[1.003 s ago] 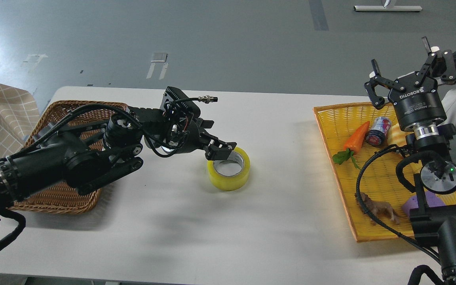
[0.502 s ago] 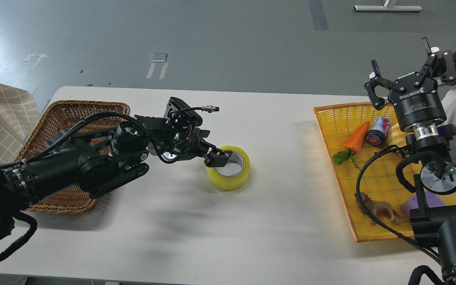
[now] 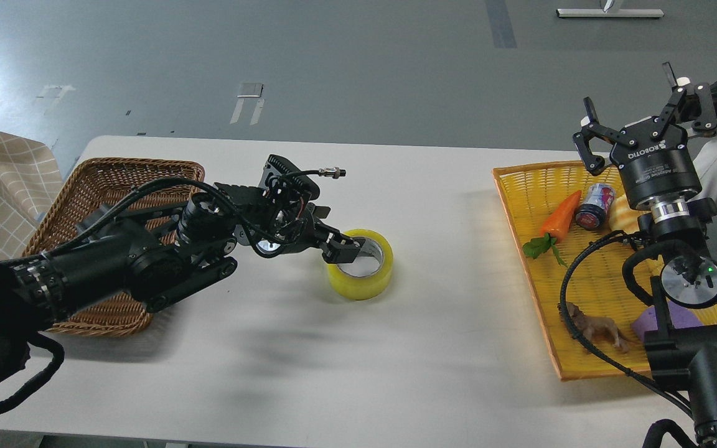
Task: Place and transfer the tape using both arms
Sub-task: 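Lower the left gripper onto the tape roll rim and grasp it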
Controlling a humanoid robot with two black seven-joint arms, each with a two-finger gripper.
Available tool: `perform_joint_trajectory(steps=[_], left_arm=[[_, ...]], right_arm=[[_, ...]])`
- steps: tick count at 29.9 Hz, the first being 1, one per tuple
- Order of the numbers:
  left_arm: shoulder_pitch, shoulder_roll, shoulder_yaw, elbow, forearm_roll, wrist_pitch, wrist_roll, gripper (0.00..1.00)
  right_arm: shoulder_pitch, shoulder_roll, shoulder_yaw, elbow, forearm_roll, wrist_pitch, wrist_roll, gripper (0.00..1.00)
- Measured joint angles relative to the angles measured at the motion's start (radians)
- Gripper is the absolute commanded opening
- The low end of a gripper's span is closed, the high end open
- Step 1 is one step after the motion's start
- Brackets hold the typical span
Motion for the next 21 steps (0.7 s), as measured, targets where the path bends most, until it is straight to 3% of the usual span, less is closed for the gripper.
perform_joint_trajectory(steps=[10,21], left_arm=[[0.014,0.000,0.002,0.013,0.001,0.000,0.003,0.87],[0.027,-0.004,0.002,0.014,0.002,0.000,0.010,0.73]], right_arm=[[0.000,0.000,0.000,0.001,0.000,0.000,0.000,1.00],[0.000,0.000,0.000,0.001,0.000,0.000,0.000,1.00]])
